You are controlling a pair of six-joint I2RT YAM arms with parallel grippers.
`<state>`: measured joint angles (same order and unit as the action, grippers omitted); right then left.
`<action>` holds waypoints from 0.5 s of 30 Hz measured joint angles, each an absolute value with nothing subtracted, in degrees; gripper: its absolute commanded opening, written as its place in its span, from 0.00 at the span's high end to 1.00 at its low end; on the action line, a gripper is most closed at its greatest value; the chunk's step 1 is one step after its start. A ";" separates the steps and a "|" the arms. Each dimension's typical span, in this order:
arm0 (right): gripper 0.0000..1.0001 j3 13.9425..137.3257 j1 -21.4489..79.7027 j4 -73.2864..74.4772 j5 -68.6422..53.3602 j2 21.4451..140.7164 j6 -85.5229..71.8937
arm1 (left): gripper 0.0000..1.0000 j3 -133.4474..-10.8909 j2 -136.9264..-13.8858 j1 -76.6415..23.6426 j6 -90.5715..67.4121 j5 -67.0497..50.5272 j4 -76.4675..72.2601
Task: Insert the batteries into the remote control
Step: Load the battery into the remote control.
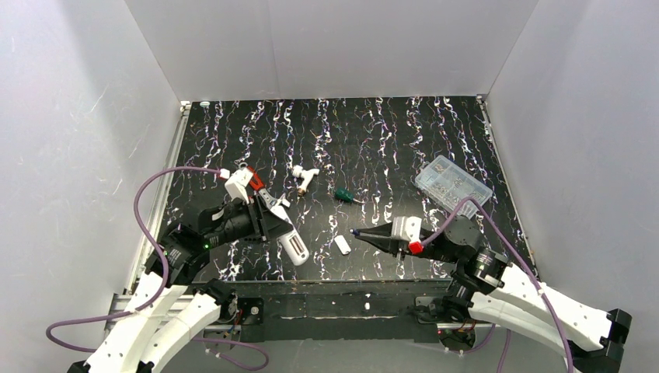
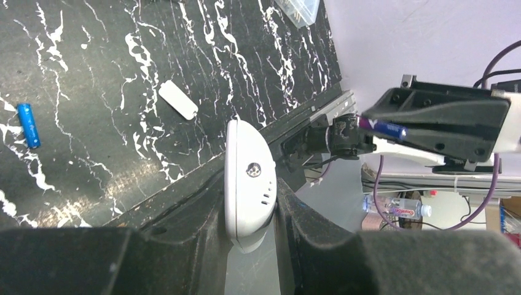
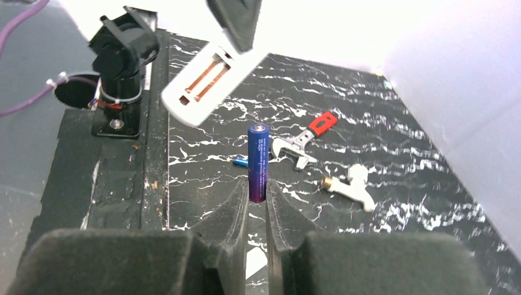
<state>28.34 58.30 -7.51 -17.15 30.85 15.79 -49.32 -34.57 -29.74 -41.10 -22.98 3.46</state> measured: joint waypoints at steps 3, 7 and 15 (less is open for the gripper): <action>0.99 28.34 58.37 -7.64 -21.32 30.57 19.84 | 1.00 -47.90 -34.57 -29.74 -41.60 -23.42 0.95; 0.99 28.34 58.41 -7.46 -25.28 30.65 23.73 | 1.00 -46.44 -34.13 -29.74 -41.93 -23.94 -2.55; 0.99 29.47 58.52 -5.06 -28.08 31.59 27.49 | 1.00 -39.64 -30.89 -29.74 -41.91 -25.32 -13.41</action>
<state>29.47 58.52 -5.06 -28.08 31.59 27.49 -39.64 -30.89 -29.74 -41.91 -25.32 -13.41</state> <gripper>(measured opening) 0.181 0.260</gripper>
